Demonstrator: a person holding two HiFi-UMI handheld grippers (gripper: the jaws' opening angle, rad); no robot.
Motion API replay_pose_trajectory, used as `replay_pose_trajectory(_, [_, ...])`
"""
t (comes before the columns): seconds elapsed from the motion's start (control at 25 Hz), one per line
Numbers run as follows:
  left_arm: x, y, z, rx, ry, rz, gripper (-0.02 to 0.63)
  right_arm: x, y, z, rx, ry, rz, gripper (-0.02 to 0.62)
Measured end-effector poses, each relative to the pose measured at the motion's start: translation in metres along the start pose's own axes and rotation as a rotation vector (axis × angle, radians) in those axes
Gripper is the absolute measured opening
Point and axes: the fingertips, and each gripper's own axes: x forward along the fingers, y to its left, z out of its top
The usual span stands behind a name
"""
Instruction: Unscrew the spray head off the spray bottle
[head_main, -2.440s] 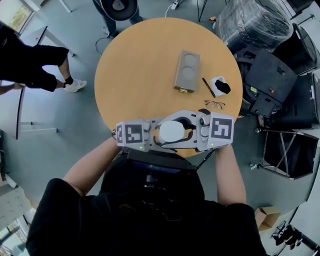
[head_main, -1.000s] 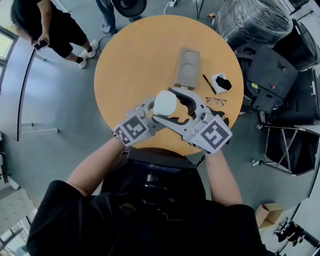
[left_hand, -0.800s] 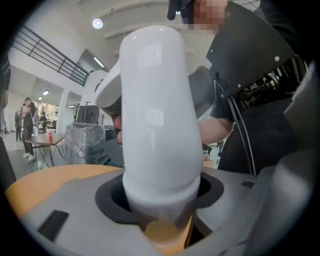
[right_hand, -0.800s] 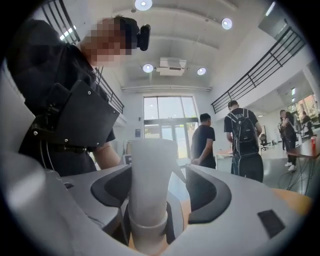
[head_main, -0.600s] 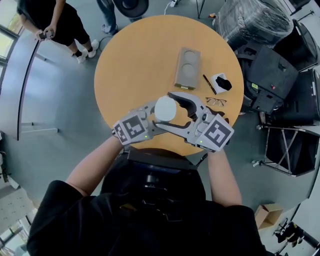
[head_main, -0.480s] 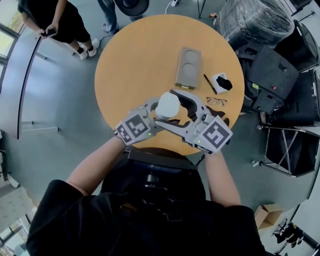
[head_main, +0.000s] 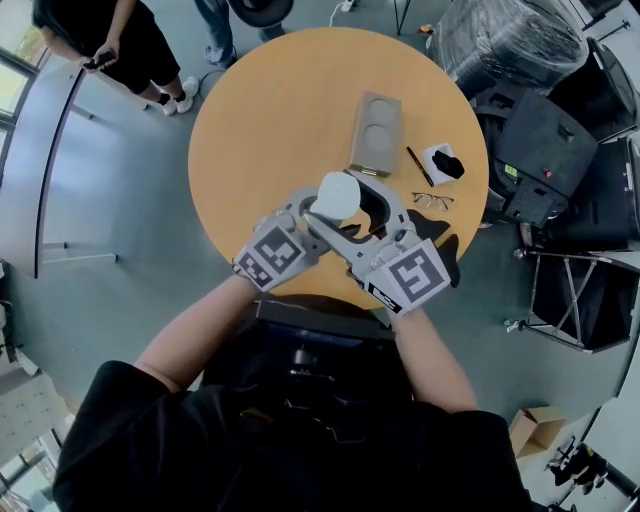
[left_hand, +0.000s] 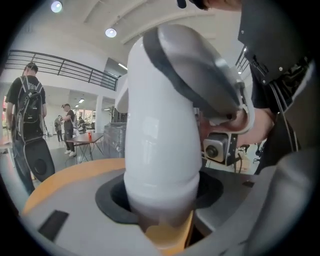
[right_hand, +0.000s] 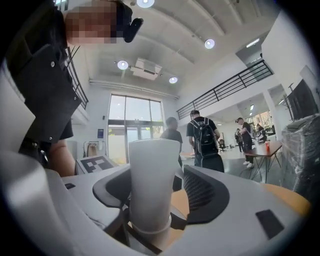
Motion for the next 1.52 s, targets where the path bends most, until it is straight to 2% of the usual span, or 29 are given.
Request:
replay_pose_trajectory(0.16, [-0.009, -0.027, 0.005, 0.036, -0.045, -0.178, 0.295, -0.011, 0.020, 0.005, 0.005, -0.011, 0.216, 0.313])
replay_pose_trajectory(0.4, [-0.033, -0.091, 0.003, 0.092, -0.056, -0.554, 0.295, -0.038, 0.072, 0.002, 0.042, 0.062, 0.617, 0.314])
replay_pose_trajectory(0.48, [-0.036, -0.104, -0.001, 0.088, -0.035, -0.606, 0.295, -0.044, 0.079, 0.000, 0.067, 0.076, 0.683, 0.314])
replay_pose_trajectory(0.52, [-0.035, -0.105, -0.002, 0.082, -0.026, -0.597, 0.295, -0.044, 0.078, -0.001, 0.071, 0.077, 0.682, 0.314])
replay_pose_trajectory(0.6, [-0.028, -0.095, -0.006, 0.063, -0.006, -0.513, 0.295, -0.038, 0.070, -0.004, 0.062, 0.063, 0.620, 0.318])
replay_pose_trajectory(0.68, [-0.020, -0.076, -0.012, 0.045, 0.024, -0.381, 0.296, -0.032, 0.062, -0.009, 0.063, 0.054, 0.529, 0.405])
replay_pose_trajectory(0.8, [-0.013, -0.051, -0.017, 0.009, 0.046, -0.214, 0.296, -0.026, 0.052, -0.015, 0.056, 0.037, 0.376, 0.408])
replay_pose_trajectory(0.88, [-0.011, -0.035, -0.018, -0.013, 0.055, -0.103, 0.296, -0.021, 0.040, -0.017, 0.050, 0.020, 0.233, 0.407])
replay_pose_trajectory(0.92, [-0.010, -0.028, -0.019, -0.018, 0.067, -0.046, 0.296, -0.019, 0.032, -0.018, 0.053, 0.014, 0.151, 0.391])
replay_pose_trajectory(1.0, [-0.009, -0.018, -0.020, -0.023, 0.088, 0.038, 0.296, -0.016, 0.020, -0.018, 0.070, -0.002, 0.012, 0.293])
replay_pose_trajectory(1.08, [-0.010, -0.016, -0.021, -0.035, 0.091, 0.070, 0.296, -0.014, 0.020, -0.017, 0.079, -0.022, -0.027, 0.241])
replay_pose_trajectory(1.12, [-0.010, -0.017, -0.020, -0.040, 0.083, 0.063, 0.296, -0.013, 0.023, -0.016, 0.073, -0.030, -0.010, 0.208])
replay_pose_trajectory(1.24, [-0.013, -0.028, -0.014, -0.032, 0.024, -0.045, 0.296, -0.015, 0.035, -0.011, 0.059, -0.044, 0.128, 0.206])
replay_pose_trajectory(1.36, [-0.021, -0.054, -0.002, 0.025, -0.040, -0.231, 0.296, -0.030, 0.052, -0.001, 0.059, -0.049, 0.357, 0.204])
replay_pose_trajectory(1.44, [-0.028, -0.077, 0.004, 0.064, -0.071, -0.364, 0.296, -0.043, 0.069, 0.003, 0.065, -0.018, 0.512, 0.204])
replay_pose_trajectory(1.52, [-0.035, -0.093, 0.005, 0.076, -0.087, -0.464, 0.295, -0.051, 0.082, 0.002, 0.080, 0.010, 0.620, 0.204])
